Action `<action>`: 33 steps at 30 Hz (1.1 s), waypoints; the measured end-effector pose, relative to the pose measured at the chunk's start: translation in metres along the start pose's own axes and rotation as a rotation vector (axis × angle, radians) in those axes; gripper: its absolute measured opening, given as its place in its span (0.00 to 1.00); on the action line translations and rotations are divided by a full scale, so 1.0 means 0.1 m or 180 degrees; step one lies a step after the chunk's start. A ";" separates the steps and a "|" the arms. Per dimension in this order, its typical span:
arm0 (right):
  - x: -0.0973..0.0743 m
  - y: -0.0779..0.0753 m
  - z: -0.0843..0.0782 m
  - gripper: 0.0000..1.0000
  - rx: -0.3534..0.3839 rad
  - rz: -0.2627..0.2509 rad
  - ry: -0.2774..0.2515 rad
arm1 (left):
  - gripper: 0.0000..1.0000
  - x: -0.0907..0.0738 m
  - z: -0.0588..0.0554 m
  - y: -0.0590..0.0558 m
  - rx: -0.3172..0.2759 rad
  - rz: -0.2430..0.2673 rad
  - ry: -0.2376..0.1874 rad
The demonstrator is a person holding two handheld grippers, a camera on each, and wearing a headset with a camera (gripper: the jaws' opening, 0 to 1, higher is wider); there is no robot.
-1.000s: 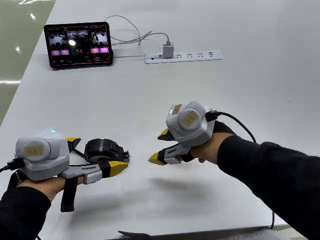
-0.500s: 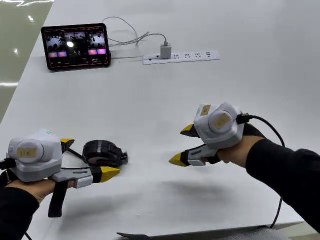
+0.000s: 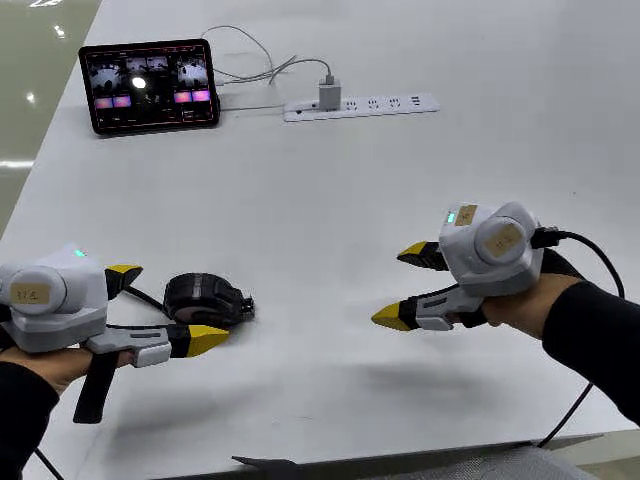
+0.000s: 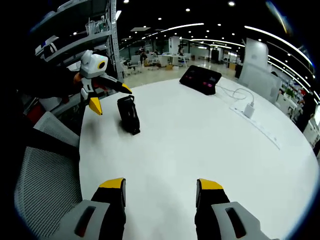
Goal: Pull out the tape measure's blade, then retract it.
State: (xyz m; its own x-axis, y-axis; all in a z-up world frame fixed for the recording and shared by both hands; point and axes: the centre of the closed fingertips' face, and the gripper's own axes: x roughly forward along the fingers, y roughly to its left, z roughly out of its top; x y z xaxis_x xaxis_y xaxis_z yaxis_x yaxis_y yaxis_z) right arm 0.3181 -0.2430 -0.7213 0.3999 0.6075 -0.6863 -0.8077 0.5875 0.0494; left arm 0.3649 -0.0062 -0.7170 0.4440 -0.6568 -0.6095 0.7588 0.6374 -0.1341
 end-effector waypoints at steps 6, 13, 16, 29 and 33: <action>-0.16 -0.09 -0.15 0.57 0.0076 -0.0049 -0.0076 | 0.99 -0.05 -0.06 0.00 0.0023 -0.0025 0.0096; -0.33 -0.18 -0.36 0.62 0.0156 -0.0113 -0.0077 | 0.99 -0.08 -0.09 0.00 0.0090 -0.0045 0.0112; -0.40 -0.21 -0.45 0.64 0.0170 -0.0135 -0.0043 | 0.99 -0.09 -0.11 0.00 0.0080 -0.0059 0.0145; -0.71 -0.38 -0.71 0.73 0.0313 -0.0259 -0.0002 | 0.99 -0.16 -0.09 0.00 0.0106 -0.0085 0.0095; -0.77 -0.41 -0.77 0.82 0.0332 -0.0300 -0.0007 | 0.99 -0.18 -0.13 0.03 0.0108 -0.0093 0.0157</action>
State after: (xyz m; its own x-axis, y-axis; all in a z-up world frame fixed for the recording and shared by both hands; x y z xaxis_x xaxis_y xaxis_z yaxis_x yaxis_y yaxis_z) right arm 0.2874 -0.3549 -0.7263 0.4729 0.5481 -0.6898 -0.7172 0.6943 0.0600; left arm 0.3530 0.0132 -0.7166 0.3980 -0.6537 -0.6436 0.7871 0.6037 -0.1264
